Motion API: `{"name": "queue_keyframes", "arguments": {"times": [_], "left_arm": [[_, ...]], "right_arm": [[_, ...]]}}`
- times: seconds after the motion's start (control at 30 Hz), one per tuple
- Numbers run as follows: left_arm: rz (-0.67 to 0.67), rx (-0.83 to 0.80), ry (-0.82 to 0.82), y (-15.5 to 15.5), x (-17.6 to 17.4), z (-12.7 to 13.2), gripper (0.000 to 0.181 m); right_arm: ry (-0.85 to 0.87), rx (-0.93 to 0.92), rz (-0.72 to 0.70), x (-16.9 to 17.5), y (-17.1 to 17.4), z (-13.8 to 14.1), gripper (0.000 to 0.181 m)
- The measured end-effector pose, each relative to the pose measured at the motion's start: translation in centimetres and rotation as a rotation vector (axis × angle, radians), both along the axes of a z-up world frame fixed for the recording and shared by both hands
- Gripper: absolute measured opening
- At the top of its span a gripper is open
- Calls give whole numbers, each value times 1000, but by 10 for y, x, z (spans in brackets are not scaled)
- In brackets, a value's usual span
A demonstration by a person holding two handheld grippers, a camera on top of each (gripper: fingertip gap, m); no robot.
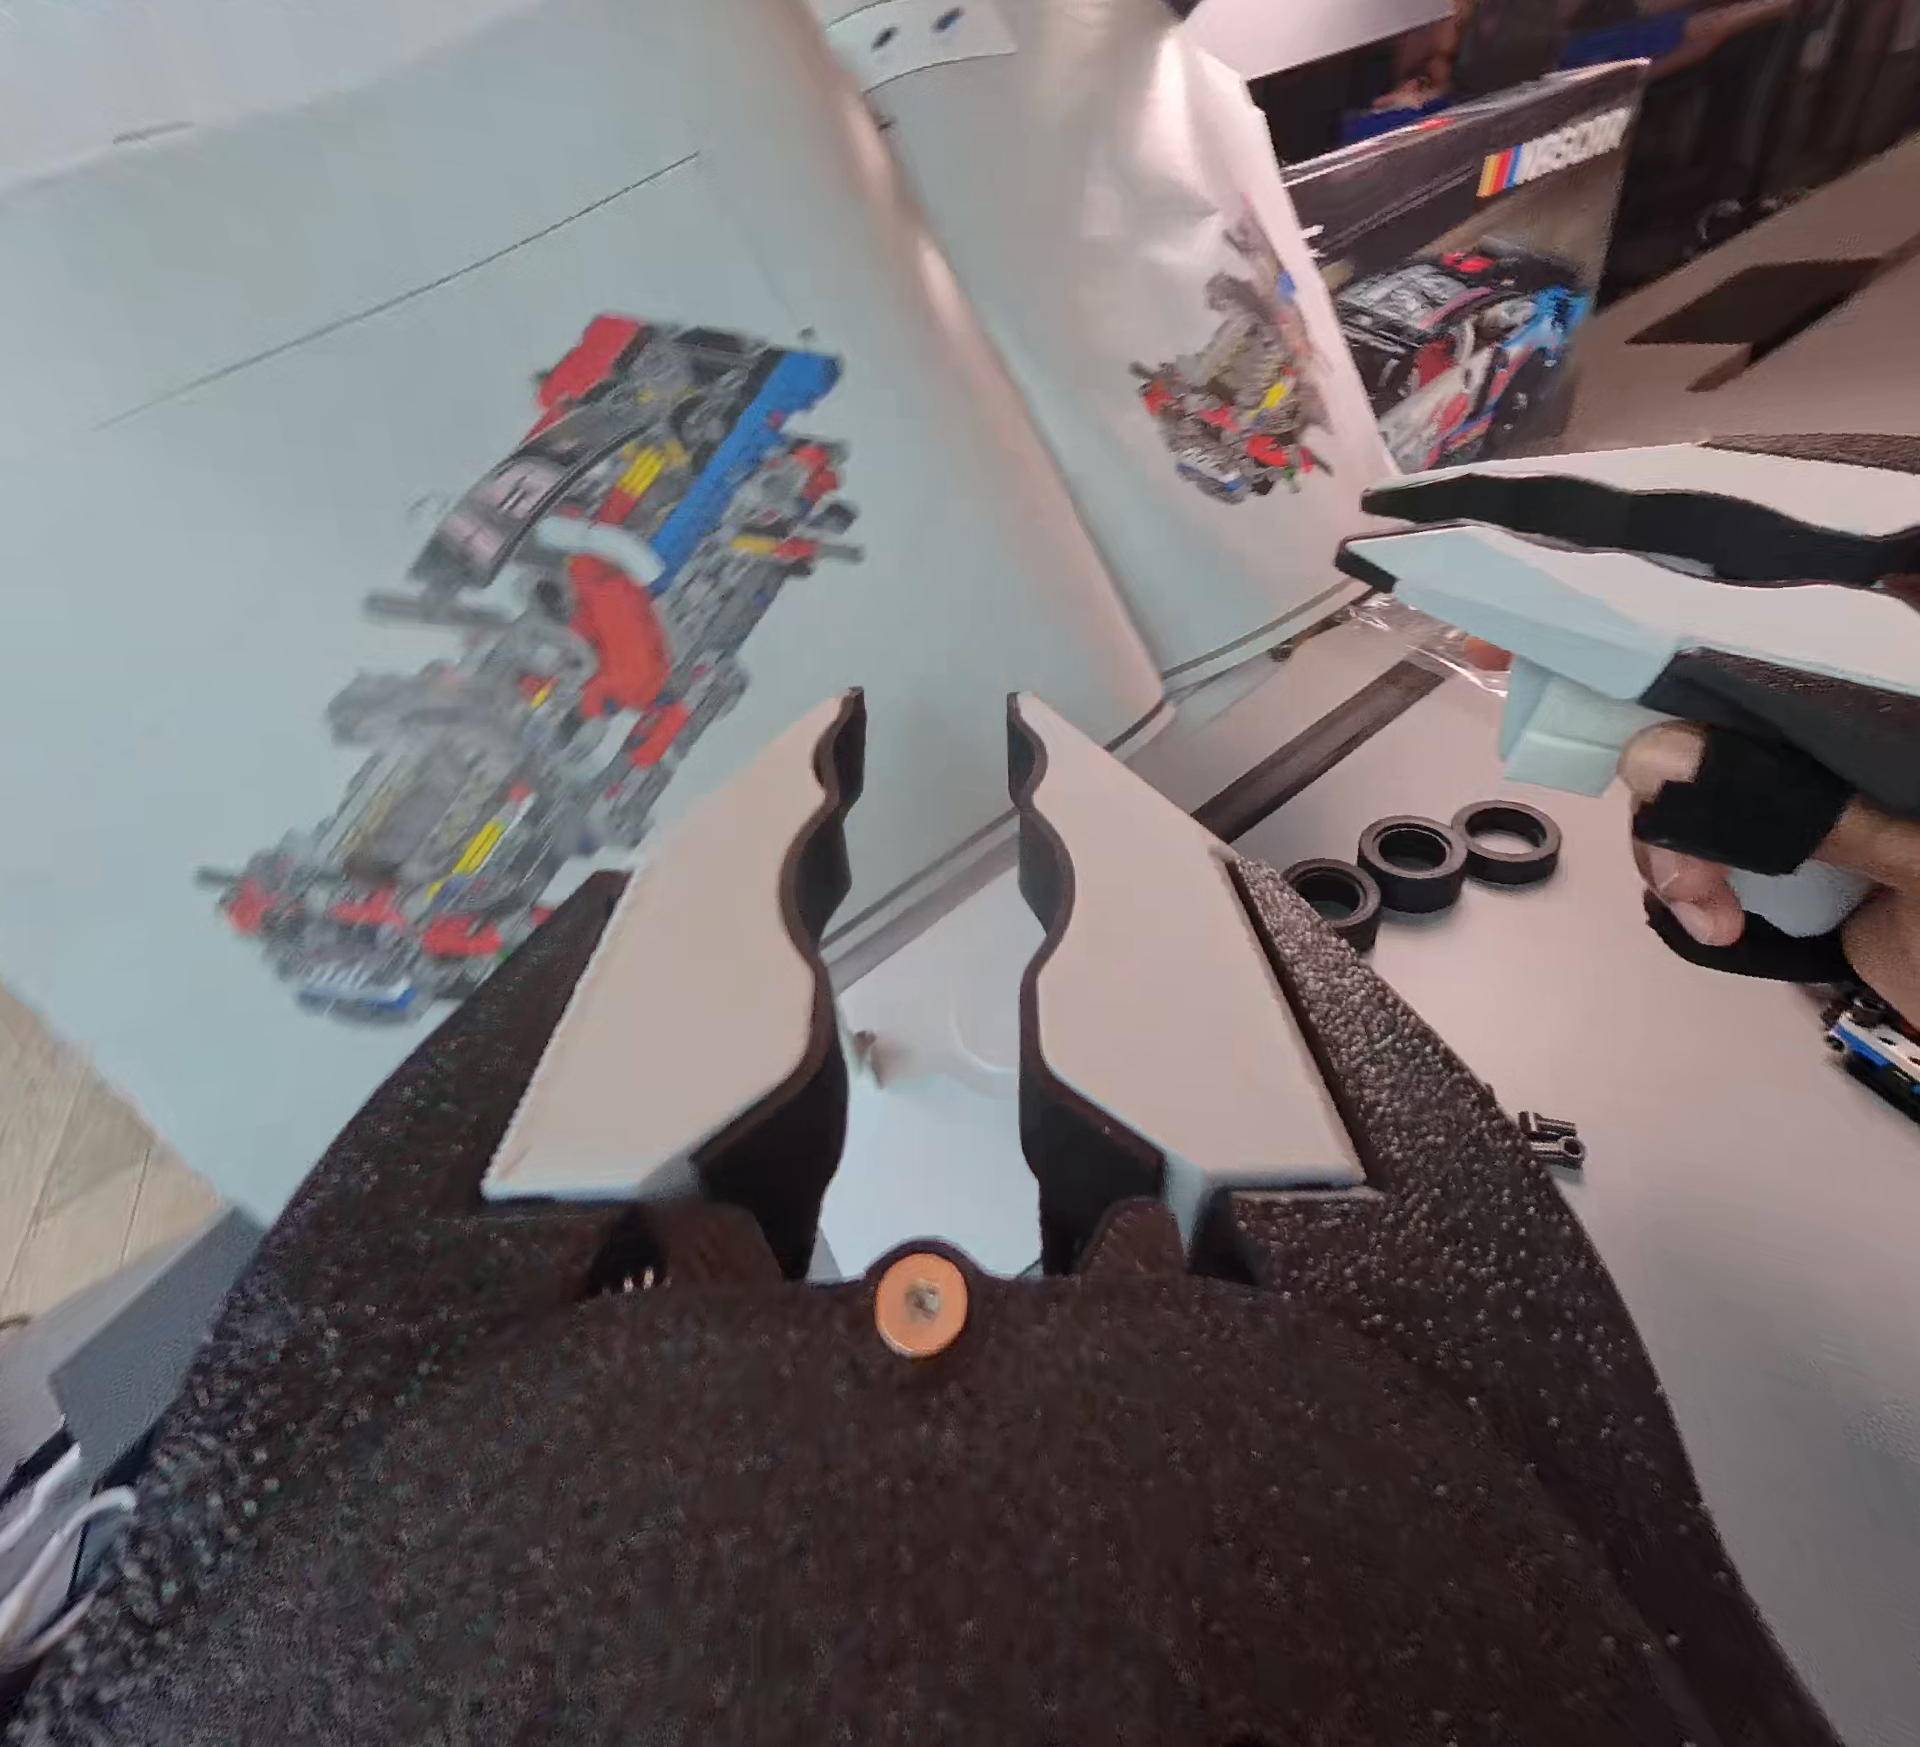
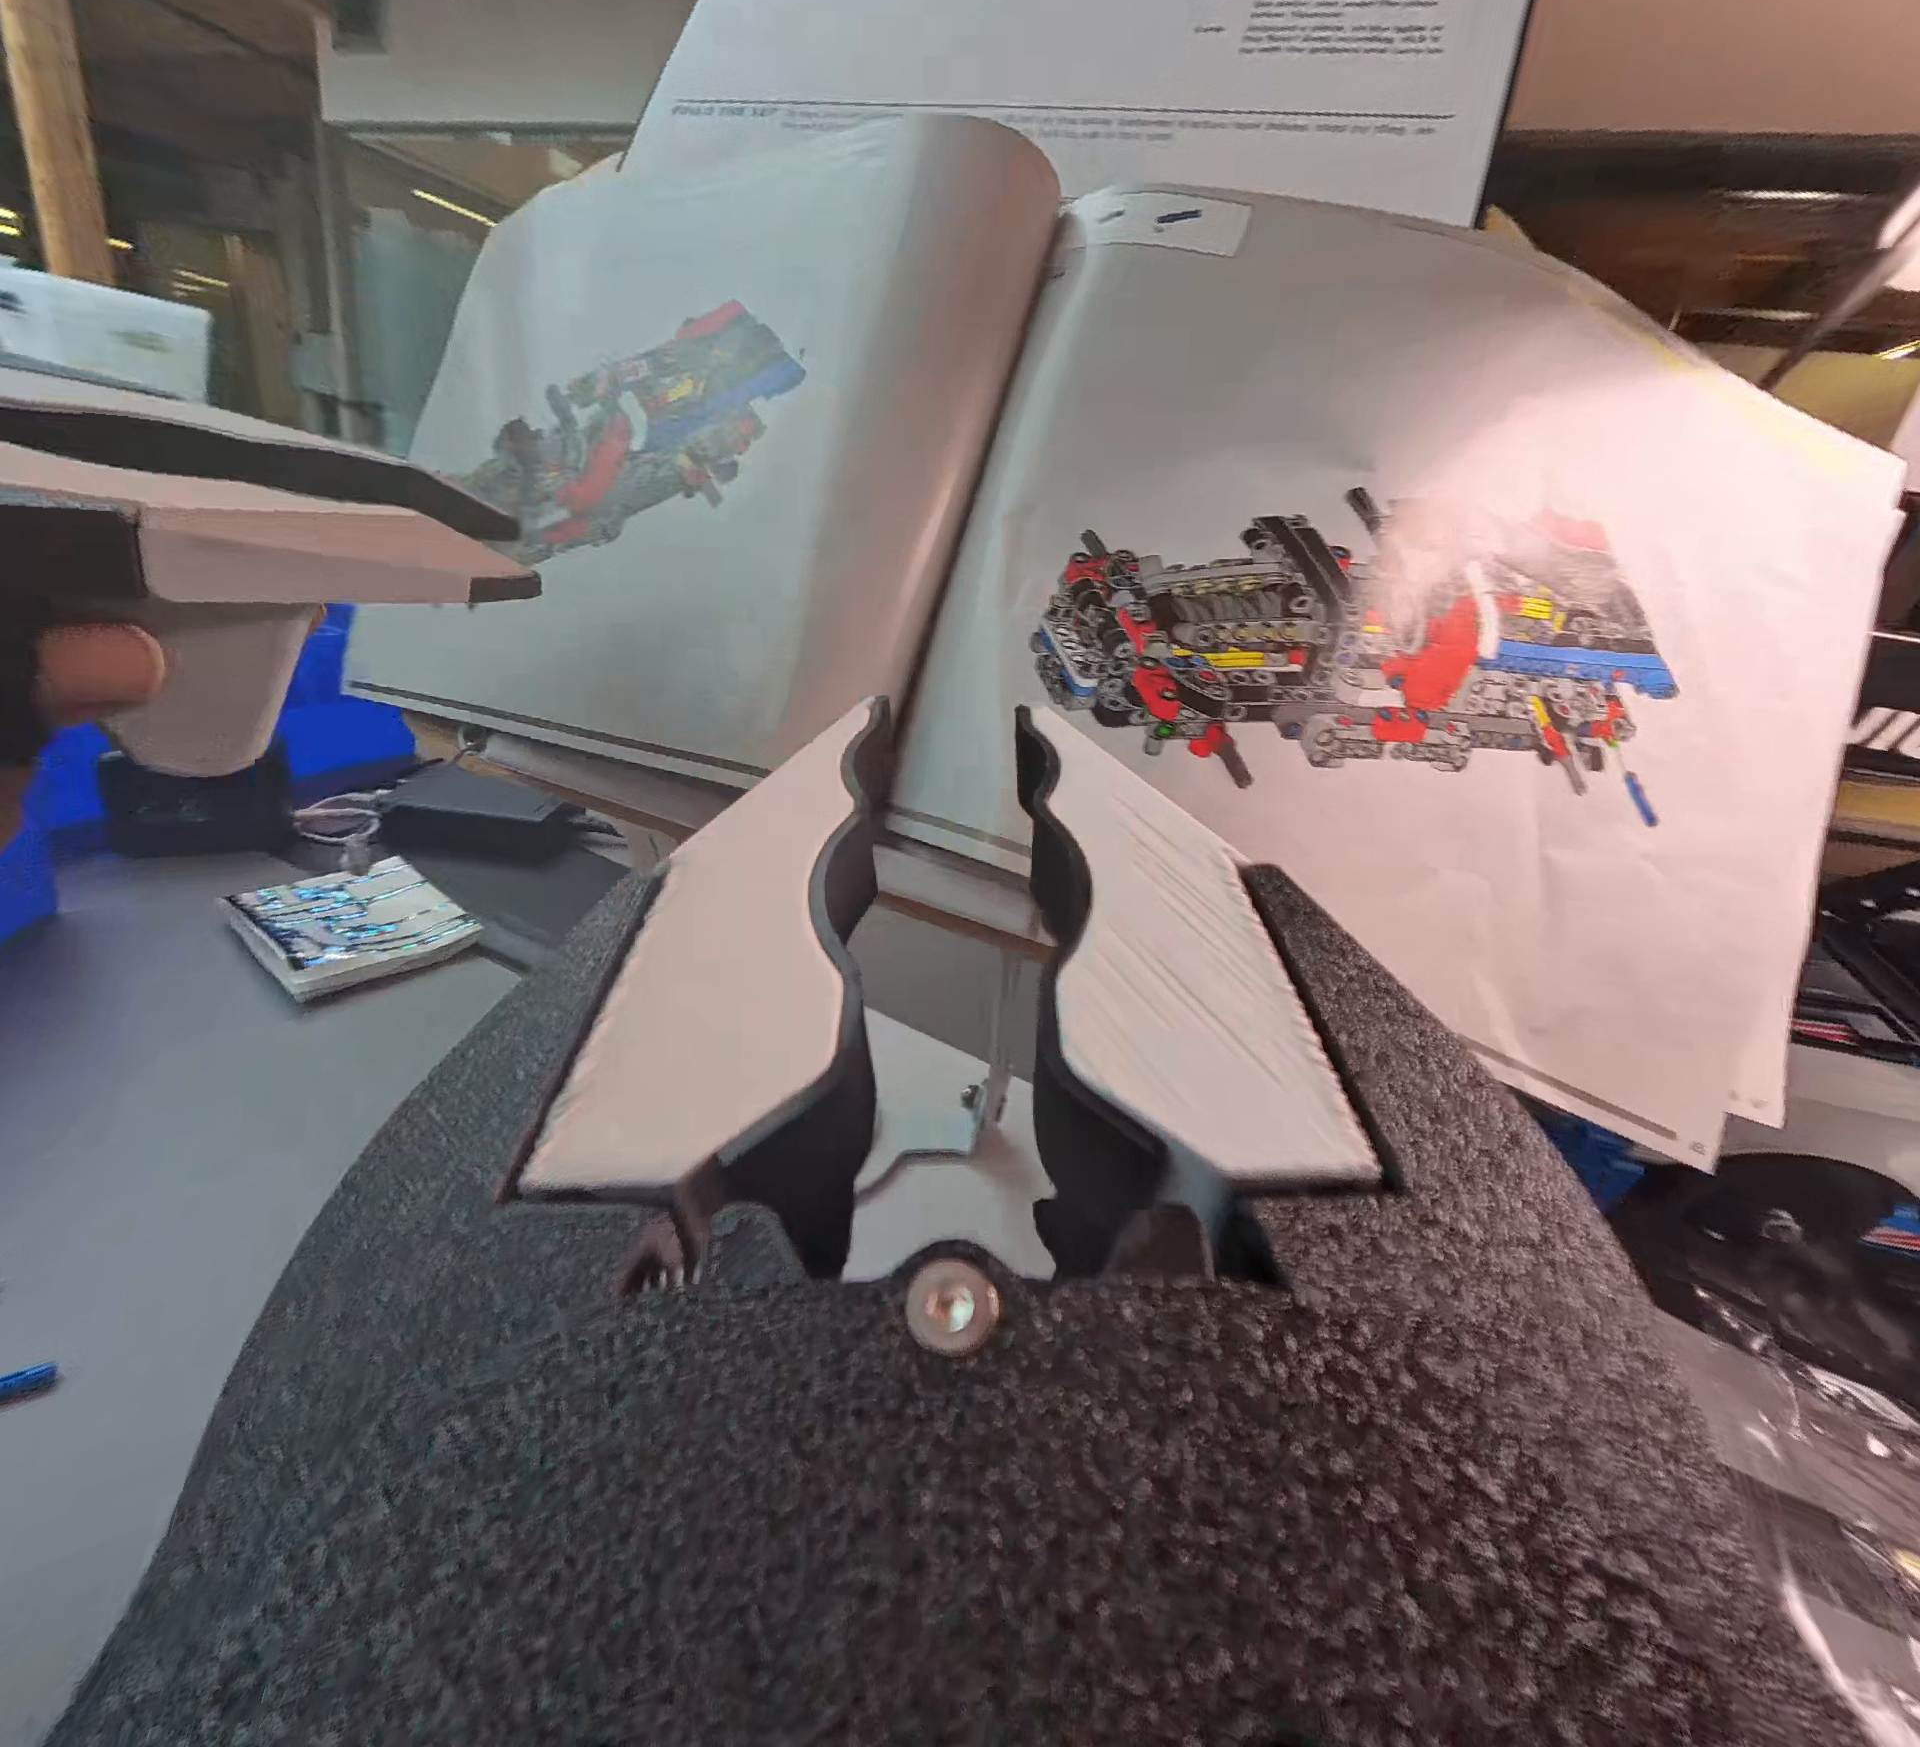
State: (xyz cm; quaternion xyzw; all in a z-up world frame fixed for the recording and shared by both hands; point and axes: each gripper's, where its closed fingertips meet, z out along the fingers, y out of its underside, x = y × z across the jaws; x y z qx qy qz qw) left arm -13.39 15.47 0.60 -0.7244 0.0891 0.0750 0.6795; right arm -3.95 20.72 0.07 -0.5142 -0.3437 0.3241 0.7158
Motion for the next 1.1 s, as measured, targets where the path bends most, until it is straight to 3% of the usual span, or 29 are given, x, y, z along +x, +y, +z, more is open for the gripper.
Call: {"name": "queue_keyframes", "arguments": {"times": [0.03, 0.17, 0.3, 0.4, 0.57, 0.83, 1.1], "left_arm": [[39, 5, -33, -8, -16, -5, 33], [144, 16, -175, -28, -64, -24, 54], [162, 51, -286, -36, -84, -32, 58], [164, 66, -284, -40, -89, -32, 59], [164, 77, -285, -42, -93, -36, 58], [164, 77, -272, -40, -93, -41, 57], [151, 72, -249, -39, -87, -42, 57]], "right_arm": [[-19, -15, 30, -9, -7, 0, 30], [-133, -8, 52, -46, -24, -2, 54], [-252, -2, -38, -80, -19, -7, 90], [-286, 38, -130, -93, -11, -3, 96], [-287, 92, -239, -92, 3, -3, 87], [-269, 106, -246, -83, 10, -4, 68], [-264, 100, -222, -81, 8, -4, 65]]}}
